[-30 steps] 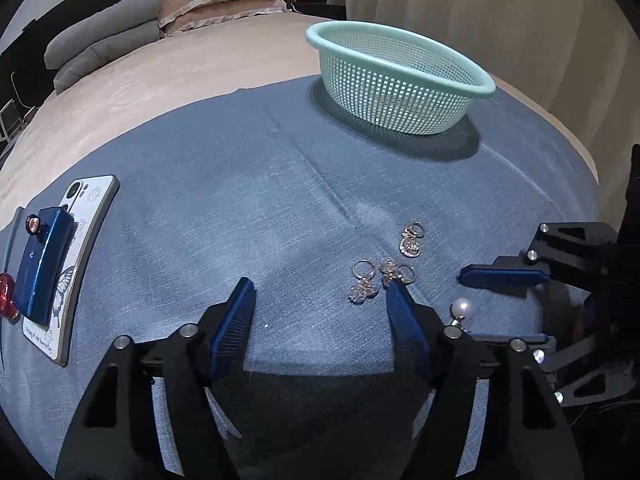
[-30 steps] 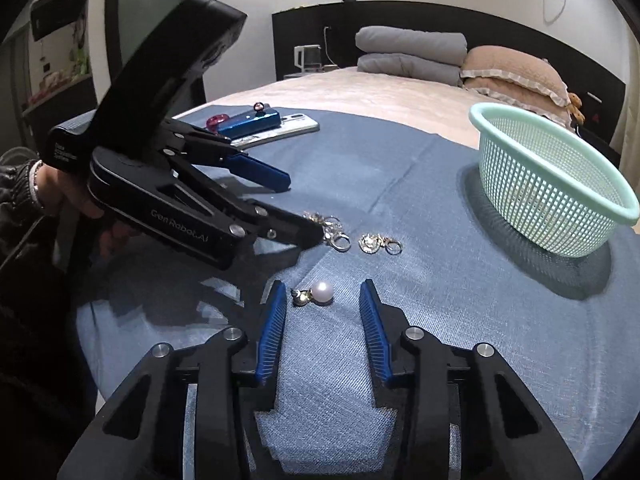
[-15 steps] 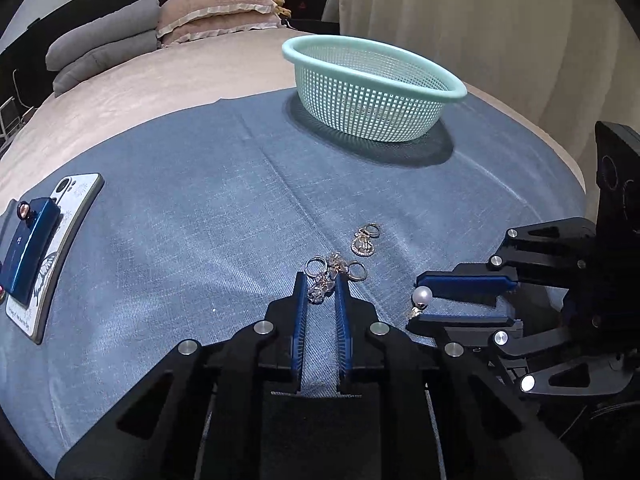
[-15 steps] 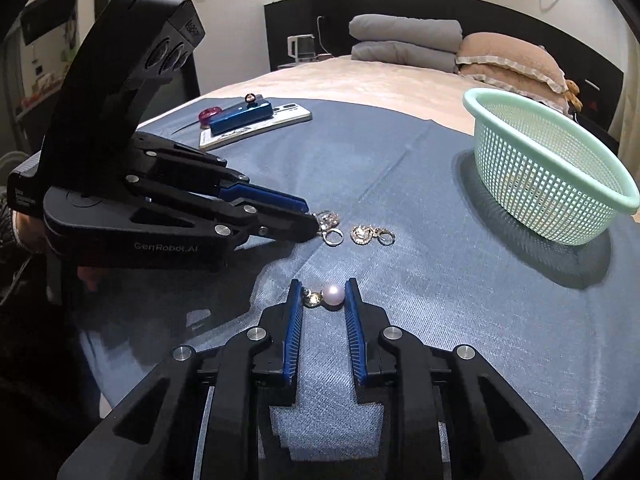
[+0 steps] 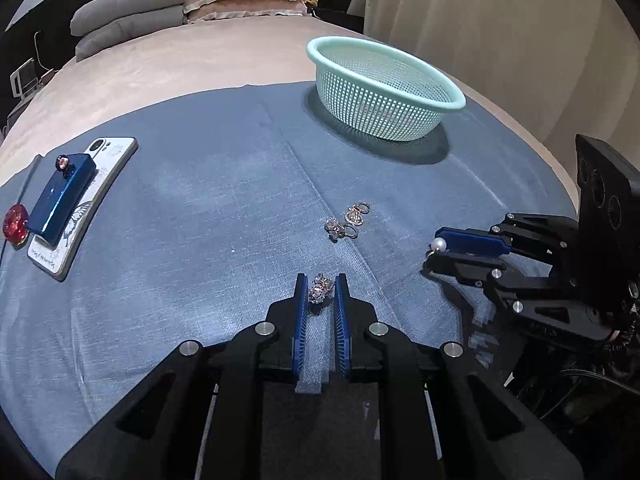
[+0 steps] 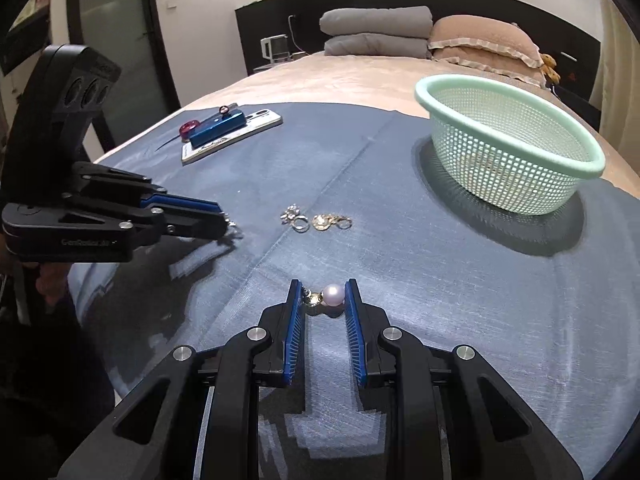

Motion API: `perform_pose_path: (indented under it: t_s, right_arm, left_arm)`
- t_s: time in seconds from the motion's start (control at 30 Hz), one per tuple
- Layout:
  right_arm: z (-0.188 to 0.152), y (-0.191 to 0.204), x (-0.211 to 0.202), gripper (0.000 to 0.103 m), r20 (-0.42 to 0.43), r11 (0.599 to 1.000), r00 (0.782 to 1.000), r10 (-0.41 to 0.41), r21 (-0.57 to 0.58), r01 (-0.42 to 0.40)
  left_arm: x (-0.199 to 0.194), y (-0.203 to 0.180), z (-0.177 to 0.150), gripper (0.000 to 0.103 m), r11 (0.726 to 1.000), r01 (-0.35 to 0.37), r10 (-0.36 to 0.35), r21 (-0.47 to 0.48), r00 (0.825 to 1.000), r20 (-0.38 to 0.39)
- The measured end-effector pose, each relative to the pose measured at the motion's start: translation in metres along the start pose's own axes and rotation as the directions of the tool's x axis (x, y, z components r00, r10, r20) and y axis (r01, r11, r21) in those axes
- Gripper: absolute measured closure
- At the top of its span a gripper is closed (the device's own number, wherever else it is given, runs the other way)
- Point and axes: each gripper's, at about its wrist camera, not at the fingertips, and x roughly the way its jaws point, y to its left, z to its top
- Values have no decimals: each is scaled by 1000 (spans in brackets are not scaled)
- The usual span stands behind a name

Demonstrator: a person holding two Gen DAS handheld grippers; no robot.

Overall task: Organize jewelry
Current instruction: 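Carry the earring and pearl earring over the green basket and open both tools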

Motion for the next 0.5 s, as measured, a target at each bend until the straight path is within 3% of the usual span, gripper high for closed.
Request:
perform_pose_path:
  t_s: [0.27,0.5]
  right_arm:
    - [21,-45,-29,83,51,989,989,-136,67,132]
    - [49,-86,-59,83,122,964,959,-257,97,246]
  left_arm:
    - [-12,-15,21,89,995,1,4,101,999,-50]
    - [-27,-29,72,89,983,-10,6,183,1000,21]
